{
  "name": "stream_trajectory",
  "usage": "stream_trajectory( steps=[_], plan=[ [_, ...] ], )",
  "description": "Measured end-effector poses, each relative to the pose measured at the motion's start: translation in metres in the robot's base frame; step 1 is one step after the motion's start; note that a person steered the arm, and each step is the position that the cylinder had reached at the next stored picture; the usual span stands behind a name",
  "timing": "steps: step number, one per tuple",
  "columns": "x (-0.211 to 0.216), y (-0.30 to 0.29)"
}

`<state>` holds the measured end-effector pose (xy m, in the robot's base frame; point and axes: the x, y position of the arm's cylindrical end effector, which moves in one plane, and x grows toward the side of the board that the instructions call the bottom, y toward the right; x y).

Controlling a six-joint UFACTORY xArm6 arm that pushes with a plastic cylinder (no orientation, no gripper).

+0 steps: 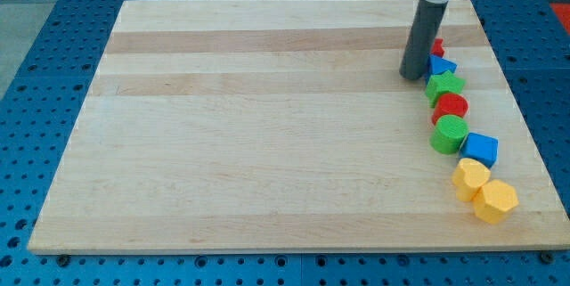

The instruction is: Point your arm towards the left side of the green circle

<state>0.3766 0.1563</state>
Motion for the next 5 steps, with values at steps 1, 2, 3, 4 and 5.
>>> stream_trajectory(
  steps=[1,2,3,4,5],
  plan=[
    [0.025,-0.021],
    [0.082,-0.022],
    [0.120,-0.022],
    [0.142,-0.022],
    [0.150,-0.022]
  ],
)
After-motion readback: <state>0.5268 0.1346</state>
